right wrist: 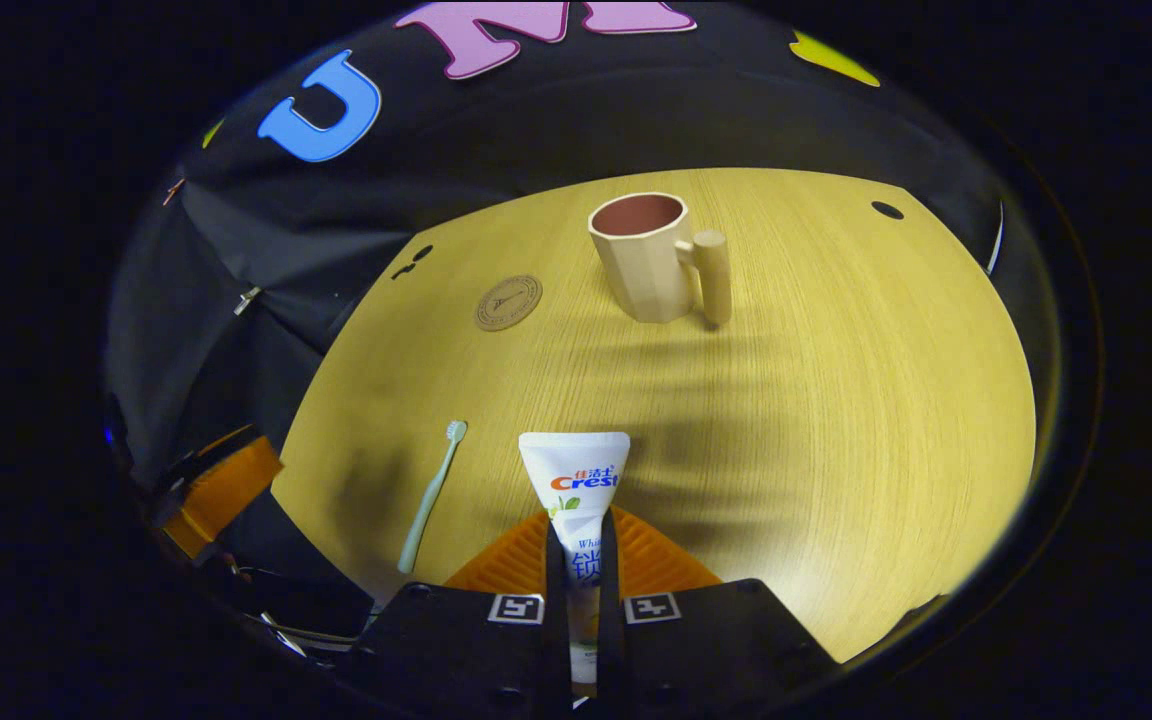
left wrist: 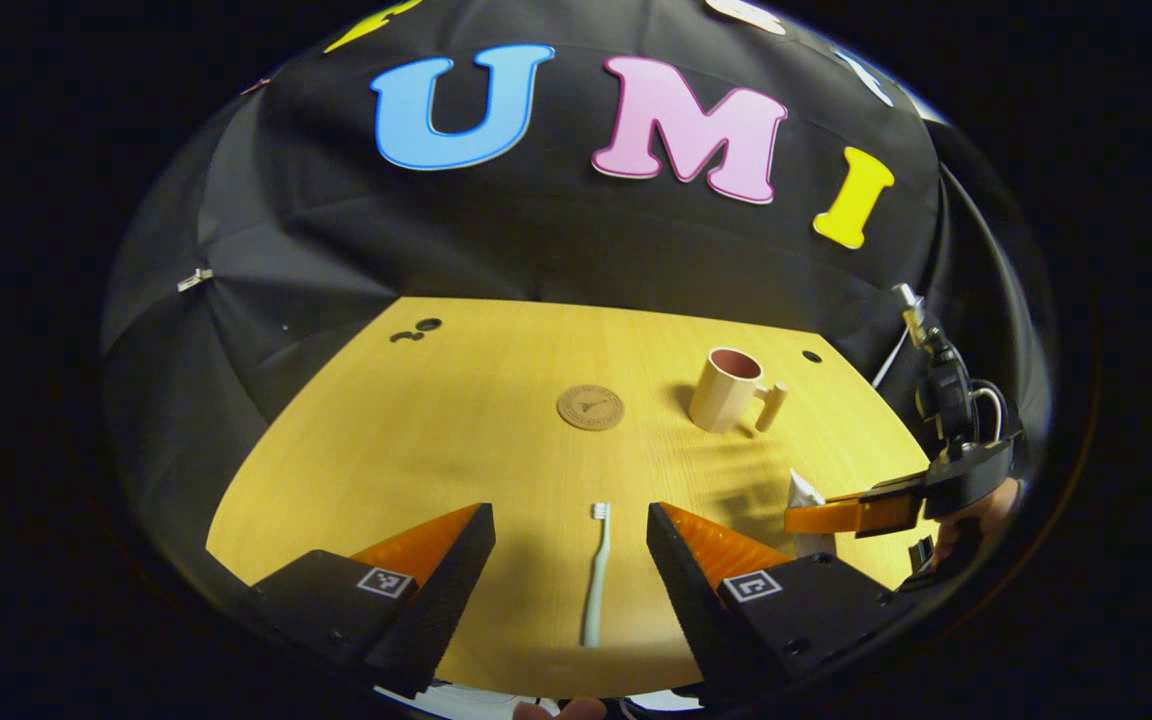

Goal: Put the toothbrush and toothpaste on the desktop into the cup, then pick up the cup and place it on the coaster on the desktop.

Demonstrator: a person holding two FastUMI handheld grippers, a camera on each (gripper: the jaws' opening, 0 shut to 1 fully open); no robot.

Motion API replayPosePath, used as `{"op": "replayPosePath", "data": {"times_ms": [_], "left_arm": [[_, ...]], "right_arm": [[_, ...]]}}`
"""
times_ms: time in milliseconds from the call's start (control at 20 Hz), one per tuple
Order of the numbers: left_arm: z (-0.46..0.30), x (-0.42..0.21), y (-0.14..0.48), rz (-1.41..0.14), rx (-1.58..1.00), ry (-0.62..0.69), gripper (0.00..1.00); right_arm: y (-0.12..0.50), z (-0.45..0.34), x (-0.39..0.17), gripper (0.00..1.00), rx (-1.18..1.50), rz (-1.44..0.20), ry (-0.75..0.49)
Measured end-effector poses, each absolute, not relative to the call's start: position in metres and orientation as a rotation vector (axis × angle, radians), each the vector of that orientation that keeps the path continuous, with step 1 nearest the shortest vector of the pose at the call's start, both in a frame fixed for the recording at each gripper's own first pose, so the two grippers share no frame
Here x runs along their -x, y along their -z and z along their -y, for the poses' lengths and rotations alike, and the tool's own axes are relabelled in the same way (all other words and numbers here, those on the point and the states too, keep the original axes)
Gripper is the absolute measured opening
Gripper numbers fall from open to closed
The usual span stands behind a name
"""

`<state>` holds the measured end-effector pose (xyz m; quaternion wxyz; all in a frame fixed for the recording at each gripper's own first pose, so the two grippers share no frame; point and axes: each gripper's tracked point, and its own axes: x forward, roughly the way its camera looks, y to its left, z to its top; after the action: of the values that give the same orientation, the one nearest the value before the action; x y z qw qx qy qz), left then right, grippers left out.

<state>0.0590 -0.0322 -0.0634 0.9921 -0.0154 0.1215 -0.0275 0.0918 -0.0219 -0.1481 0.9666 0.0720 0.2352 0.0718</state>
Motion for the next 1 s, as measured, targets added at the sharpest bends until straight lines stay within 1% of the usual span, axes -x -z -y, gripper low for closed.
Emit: {"op": "replayPosePath", "data": {"times_ms": [200, 350, 650, 1000], "left_arm": [[0.053, -0.080, 0.081, -0.327, 0.032, 0.112, 0.97], [0.059, -0.097, 0.106, -0.407, 0.013, 0.130, 0.97], [0.039, -0.124, 0.152, -0.511, -0.057, 0.060, 0.96], [0.033, -0.134, 0.182, -0.587, -0.151, 0.039, 0.93]], "right_arm": [[0.137, 0.037, -0.068, 0.14, -0.156, -0.452, -0.166], [0.137, 0.058, -0.060, 0.14, -0.166, -0.449, -0.152], [0.143, 0.103, -0.045, 0.14, -0.221, -0.458, -0.102], [0.146, 0.134, -0.042, 0.14, -0.274, -0.467, -0.074]]}}
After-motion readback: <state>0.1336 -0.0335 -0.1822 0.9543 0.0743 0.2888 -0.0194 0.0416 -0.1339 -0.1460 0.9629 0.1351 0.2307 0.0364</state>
